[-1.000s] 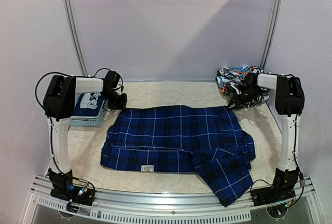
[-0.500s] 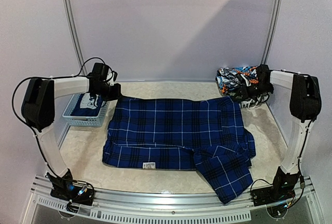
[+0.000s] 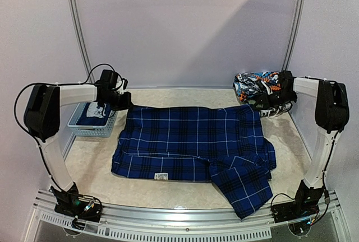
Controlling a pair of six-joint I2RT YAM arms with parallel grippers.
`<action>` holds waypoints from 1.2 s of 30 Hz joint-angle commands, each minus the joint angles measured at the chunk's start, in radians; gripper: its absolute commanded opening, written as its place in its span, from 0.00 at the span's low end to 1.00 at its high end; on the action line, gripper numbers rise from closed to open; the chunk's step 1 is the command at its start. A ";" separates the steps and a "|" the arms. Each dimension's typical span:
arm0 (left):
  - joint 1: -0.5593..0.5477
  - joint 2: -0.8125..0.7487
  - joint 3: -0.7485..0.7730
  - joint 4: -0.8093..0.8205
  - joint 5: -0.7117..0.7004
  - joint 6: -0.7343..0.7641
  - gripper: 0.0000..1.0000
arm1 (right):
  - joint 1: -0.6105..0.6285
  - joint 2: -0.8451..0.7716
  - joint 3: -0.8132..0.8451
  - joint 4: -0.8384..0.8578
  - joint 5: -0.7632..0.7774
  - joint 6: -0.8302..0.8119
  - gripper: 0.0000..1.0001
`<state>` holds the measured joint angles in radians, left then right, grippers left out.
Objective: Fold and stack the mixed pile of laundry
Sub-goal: Fold the 1/3-folded shirt at the center of the board.
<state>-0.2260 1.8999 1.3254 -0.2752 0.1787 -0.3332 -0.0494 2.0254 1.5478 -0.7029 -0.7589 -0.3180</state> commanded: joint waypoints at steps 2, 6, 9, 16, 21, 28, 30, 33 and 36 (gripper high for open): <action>0.018 -0.053 -0.014 -0.064 0.049 0.042 0.00 | -0.012 -0.082 -0.044 -0.084 0.033 -0.117 0.00; 0.017 -0.104 -0.066 -0.091 0.072 0.054 0.00 | -0.012 -0.109 -0.107 -0.132 0.025 -0.197 0.00; 0.018 -0.136 -0.097 -0.128 0.082 0.071 0.00 | -0.012 -0.149 -0.170 -0.130 0.018 -0.236 0.00; 0.019 -0.201 -0.151 -0.202 0.065 0.112 0.00 | -0.012 -0.238 -0.263 -0.134 0.034 -0.274 0.00; 0.019 -0.206 -0.164 -0.281 0.062 0.139 0.00 | -0.012 -0.260 -0.308 -0.169 0.083 -0.326 0.00; 0.019 -0.125 -0.164 -0.324 0.081 0.149 0.00 | -0.009 -0.221 -0.348 -0.197 0.102 -0.395 0.03; 0.019 -0.105 -0.156 -0.341 0.077 0.151 0.00 | 0.000 -0.209 -0.359 -0.206 0.112 -0.418 0.03; 0.019 -0.095 -0.156 -0.362 0.056 0.163 0.00 | 0.014 -0.212 -0.392 -0.213 0.129 -0.457 0.03; 0.019 -0.082 -0.155 -0.394 0.039 0.173 0.00 | 0.024 -0.225 -0.432 -0.214 0.141 -0.496 0.03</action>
<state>-0.2249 1.7988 1.1740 -0.6003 0.2665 -0.1898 -0.0372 1.7973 1.1591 -0.8871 -0.6640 -0.7391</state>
